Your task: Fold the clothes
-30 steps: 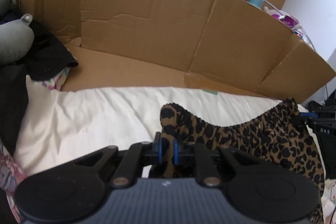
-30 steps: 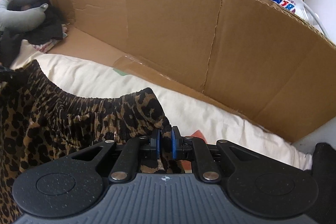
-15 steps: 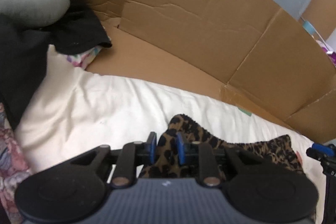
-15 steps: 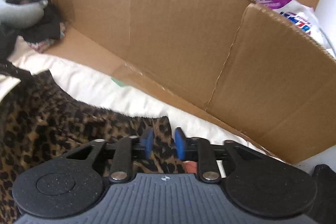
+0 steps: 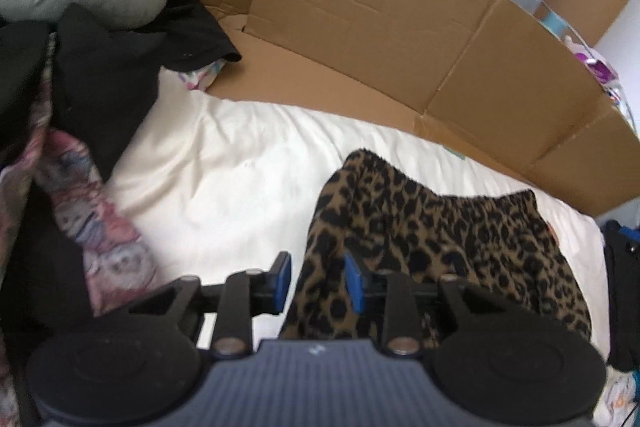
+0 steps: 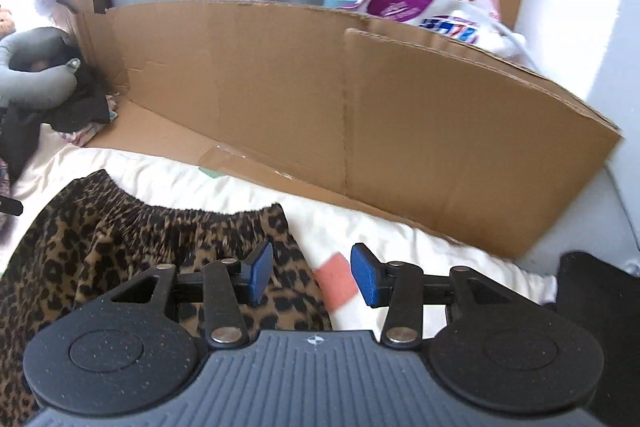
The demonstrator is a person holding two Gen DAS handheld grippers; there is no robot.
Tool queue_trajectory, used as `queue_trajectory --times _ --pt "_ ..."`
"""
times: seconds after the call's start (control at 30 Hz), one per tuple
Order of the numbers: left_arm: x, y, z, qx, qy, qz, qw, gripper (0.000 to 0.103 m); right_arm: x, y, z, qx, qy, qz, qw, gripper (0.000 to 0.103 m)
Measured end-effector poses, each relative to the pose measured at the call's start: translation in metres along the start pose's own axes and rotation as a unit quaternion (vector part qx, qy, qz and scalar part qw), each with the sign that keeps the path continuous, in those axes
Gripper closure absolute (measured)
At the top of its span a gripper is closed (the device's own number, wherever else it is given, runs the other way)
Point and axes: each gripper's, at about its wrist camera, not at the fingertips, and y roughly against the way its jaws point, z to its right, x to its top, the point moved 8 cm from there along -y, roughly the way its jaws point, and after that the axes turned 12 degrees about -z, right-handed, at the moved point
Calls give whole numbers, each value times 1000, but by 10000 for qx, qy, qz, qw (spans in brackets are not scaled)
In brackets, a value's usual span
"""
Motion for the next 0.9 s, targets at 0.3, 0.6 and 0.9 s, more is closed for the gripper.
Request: queue_trajectory --times 0.3,0.6,0.9 --pt "-50 47 5 59 -413 -223 9989 72 -74 50 10 230 -217 -476 9984 53" --pt "-104 68 -8 393 -312 -278 9984 71 -144 71 25 215 -532 -757 9955 53" --pt "-151 53 -25 286 496 -404 9975 73 -177 80 46 136 -1307 -806 9880 53"
